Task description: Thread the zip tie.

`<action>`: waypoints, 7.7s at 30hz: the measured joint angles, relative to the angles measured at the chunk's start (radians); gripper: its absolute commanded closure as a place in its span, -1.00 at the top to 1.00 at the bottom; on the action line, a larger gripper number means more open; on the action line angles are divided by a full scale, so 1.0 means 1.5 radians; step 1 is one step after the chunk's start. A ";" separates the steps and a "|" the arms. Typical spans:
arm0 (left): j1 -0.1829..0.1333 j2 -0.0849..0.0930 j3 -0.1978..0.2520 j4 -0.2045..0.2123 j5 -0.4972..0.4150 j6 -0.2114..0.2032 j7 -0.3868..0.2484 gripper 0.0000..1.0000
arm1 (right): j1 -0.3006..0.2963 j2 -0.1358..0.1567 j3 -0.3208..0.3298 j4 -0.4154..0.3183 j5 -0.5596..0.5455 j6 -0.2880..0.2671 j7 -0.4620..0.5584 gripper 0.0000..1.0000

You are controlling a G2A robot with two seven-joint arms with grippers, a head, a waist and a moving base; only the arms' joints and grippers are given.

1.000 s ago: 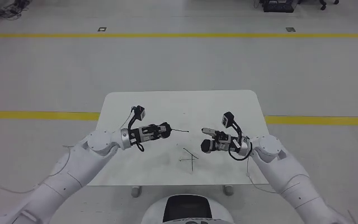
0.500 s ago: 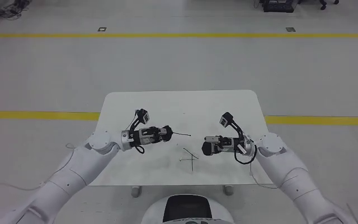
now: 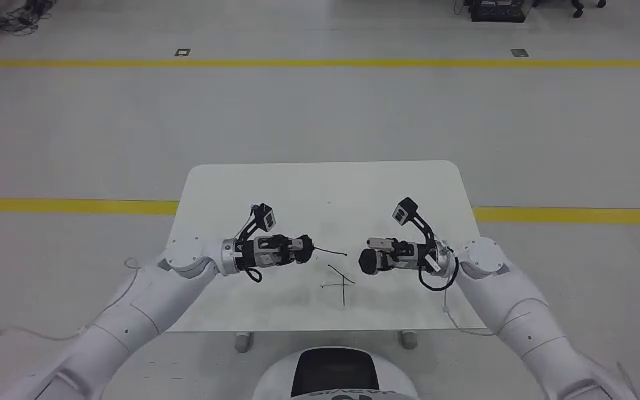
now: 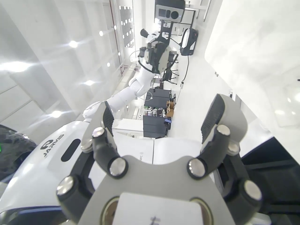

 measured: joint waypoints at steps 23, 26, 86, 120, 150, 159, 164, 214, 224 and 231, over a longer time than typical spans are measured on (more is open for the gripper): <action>0.005 -0.021 0.010 -0.005 0.004 0.019 0.036 -1.00 | 0.007 -0.010 -0.010 0.006 -0.002 0.000 0.004 0.38; 0.005 -0.023 0.007 0.003 -0.006 0.020 0.028 -1.00 | 0.008 -0.012 -0.012 0.008 -0.006 0.000 0.003 -0.06; 0.023 -0.053 -0.034 0.030 0.005 0.042 -0.020 -1.00 | 0.004 -0.045 0.016 0.037 -0.019 0.000 0.046 -0.82; 0.029 -0.060 -0.046 0.021 0.050 0.045 -0.012 1.00 | 0.003 -0.050 0.023 0.042 -0.023 0.000 0.062 -1.00; 0.001 -0.077 -0.026 0.056 -0.003 0.046 -0.134 1.00 | -0.003 -0.031 0.004 -0.017 -0.017 0.000 0.097 -1.00; 0.008 -0.077 -0.025 0.035 0.036 0.044 -0.084 1.00 | -0.013 -0.031 0.000 -0.035 -0.030 0.005 0.061 -1.00; 0.017 -0.076 -0.032 0.021 0.057 0.038 -0.035 1.00 | -0.012 -0.033 -0.007 -0.032 -0.030 0.001 0.053 -1.00; 0.032 -0.085 -0.040 0.007 0.073 0.041 -0.034 1.00 | -0.013 -0.036 -0.020 -0.026 -0.033 0.011 0.010 -1.00; 0.031 -0.088 -0.039 0.010 0.075 0.044 -0.036 0.86 | -0.009 -0.038 -0.026 -0.024 -0.034 0.012 0.010 -1.00; 0.032 -0.089 -0.041 0.010 0.075 0.045 -0.035 -0.04 | -0.009 -0.038 -0.025 -0.021 -0.033 0.010 0.008 -1.00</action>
